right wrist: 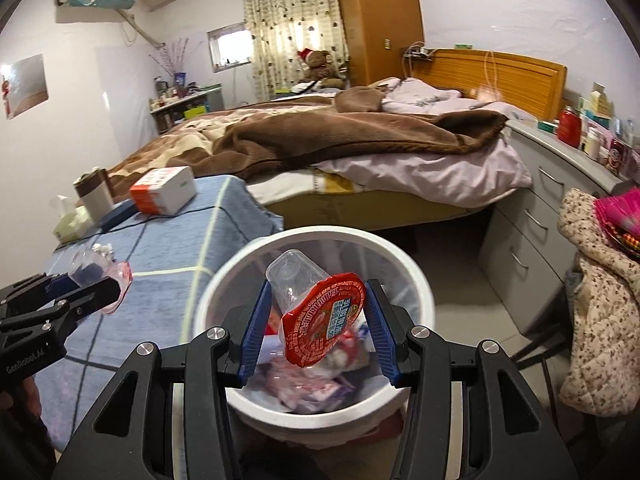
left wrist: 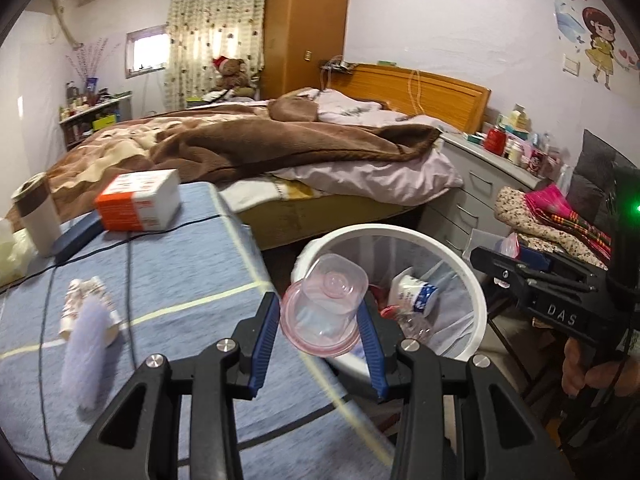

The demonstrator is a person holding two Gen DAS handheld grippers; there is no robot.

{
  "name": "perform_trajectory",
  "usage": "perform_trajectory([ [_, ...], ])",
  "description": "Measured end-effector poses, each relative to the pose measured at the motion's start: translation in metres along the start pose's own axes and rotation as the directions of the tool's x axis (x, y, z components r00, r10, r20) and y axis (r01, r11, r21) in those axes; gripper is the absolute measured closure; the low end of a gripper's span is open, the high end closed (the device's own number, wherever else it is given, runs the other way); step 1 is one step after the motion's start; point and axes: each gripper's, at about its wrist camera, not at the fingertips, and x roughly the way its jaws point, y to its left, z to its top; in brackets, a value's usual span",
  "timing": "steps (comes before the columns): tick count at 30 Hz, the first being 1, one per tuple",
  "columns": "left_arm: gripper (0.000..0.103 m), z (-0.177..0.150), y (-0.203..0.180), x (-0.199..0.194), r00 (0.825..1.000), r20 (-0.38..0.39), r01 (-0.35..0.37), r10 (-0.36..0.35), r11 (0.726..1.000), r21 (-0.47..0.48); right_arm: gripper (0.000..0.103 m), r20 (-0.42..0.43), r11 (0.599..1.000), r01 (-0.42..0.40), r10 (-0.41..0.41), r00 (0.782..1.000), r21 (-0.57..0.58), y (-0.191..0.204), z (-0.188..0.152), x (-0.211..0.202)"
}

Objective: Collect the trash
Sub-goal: 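Open both grippers to drop the cup and lid into the wastebasket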

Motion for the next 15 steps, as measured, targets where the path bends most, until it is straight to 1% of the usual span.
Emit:
perform_trajectory([
  [2,0.061,0.003,-0.005,0.009,1.0,-0.01,0.008,-0.008,1.0,0.005,0.054,-0.007,1.0,0.024,-0.024,1.0,-0.006,-0.003,-0.001,0.003],
  [8,0.061,0.007,-0.017,0.034,0.999,-0.041,0.033,-0.033,0.999,0.008,0.054,-0.048,0.998,0.052,-0.051,0.998,0.028,-0.019,-0.004,0.021],
  [15,0.061,0.01,-0.023,0.057,0.996,-0.075,0.045,-0.044,0.999,0.008,0.054,-0.097,0.997,0.066,-0.062,0.993,0.031,-0.029,-0.007,0.036],
])
